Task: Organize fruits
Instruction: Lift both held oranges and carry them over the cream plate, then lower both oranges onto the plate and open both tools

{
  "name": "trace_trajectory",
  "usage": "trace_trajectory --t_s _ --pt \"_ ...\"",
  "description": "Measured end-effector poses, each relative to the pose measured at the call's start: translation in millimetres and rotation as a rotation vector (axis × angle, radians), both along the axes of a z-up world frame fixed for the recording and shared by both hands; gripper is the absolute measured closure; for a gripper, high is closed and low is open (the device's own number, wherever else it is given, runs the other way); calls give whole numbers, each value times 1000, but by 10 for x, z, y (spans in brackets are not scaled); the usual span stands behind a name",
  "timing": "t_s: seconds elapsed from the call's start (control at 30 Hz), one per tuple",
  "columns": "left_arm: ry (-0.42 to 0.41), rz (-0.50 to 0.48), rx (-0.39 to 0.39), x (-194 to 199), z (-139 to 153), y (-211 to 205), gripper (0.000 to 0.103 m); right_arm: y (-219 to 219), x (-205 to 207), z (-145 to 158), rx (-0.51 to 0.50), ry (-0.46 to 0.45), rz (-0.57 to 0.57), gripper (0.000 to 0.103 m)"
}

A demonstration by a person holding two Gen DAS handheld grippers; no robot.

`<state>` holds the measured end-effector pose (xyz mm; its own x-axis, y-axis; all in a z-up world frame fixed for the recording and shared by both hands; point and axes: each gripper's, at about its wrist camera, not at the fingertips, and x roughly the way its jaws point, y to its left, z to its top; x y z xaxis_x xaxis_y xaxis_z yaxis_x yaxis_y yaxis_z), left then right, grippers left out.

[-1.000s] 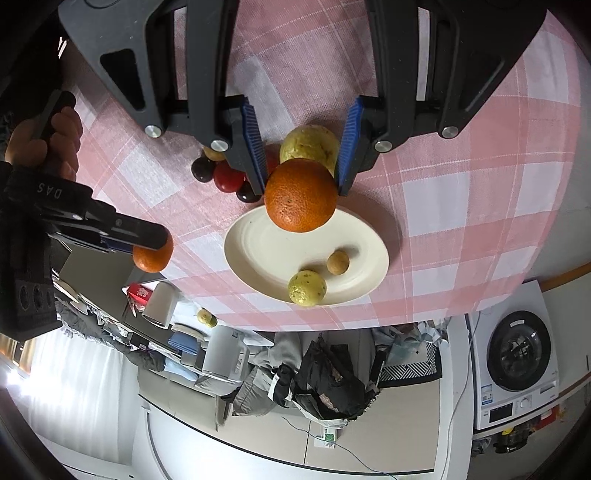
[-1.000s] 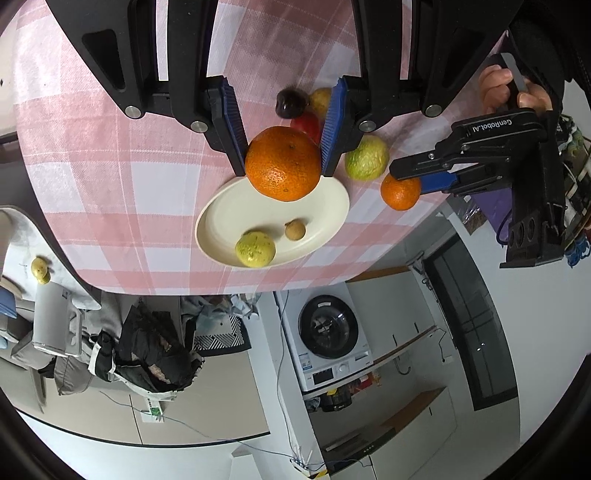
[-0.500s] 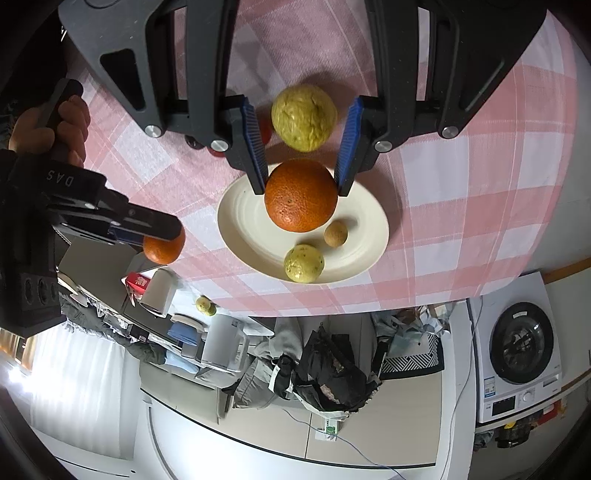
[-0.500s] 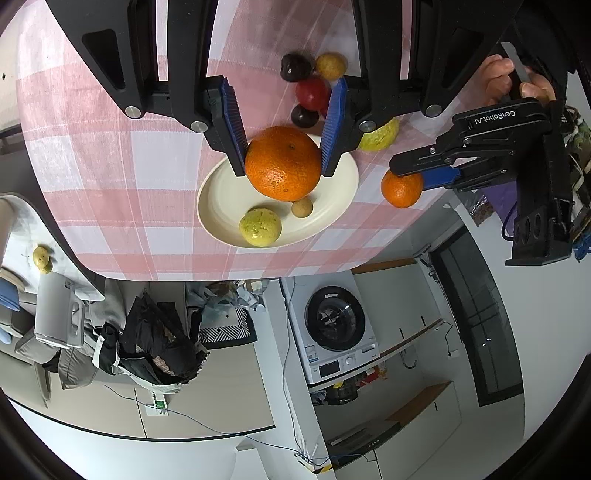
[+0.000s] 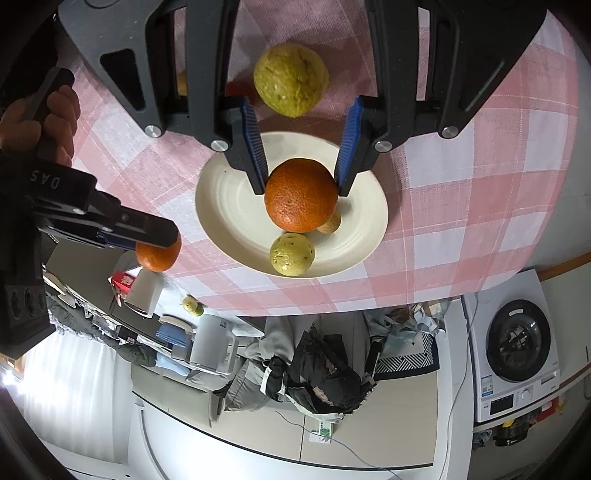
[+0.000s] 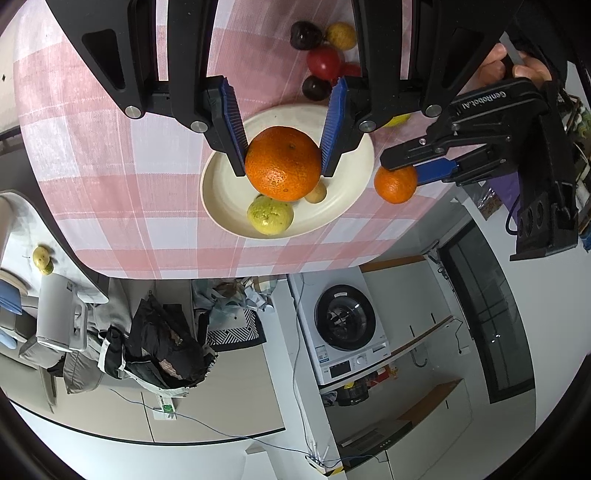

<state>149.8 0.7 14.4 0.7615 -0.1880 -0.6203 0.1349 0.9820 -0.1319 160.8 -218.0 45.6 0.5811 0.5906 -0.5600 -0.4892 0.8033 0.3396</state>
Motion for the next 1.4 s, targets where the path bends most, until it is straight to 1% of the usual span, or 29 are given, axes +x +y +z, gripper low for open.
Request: trace_trajectory --t_s 0.2,0.3,0.5,0.83,1.13,1.27,1.33,1.37,1.4 --pt "28 16 8 96 -172 13 69 -6 83 -108 19 33 -16 63" --pt "35 24 11 140 -239 36 69 5 113 -206 5 58 -16 63" --pt "47 27 9 200 -328 68 69 47 153 -295 -8 74 -7 63" --pt "53 16 18 219 -369 42 69 196 167 -392 -47 101 24 63" --pt "70 5 24 230 -407 14 69 288 153 -449 -62 115 51 63" --pt "70 2 39 218 -415 -10 69 288 139 -443 -84 101 32 62" --pt "57 6 40 200 -401 -9 69 262 140 -435 -93 93 12 62" --pt "52 7 40 192 -390 -6 69 241 139 -429 -90 93 4 61" --pt "51 7 40 189 -385 -1 68 218 144 -429 -88 93 -1 57"
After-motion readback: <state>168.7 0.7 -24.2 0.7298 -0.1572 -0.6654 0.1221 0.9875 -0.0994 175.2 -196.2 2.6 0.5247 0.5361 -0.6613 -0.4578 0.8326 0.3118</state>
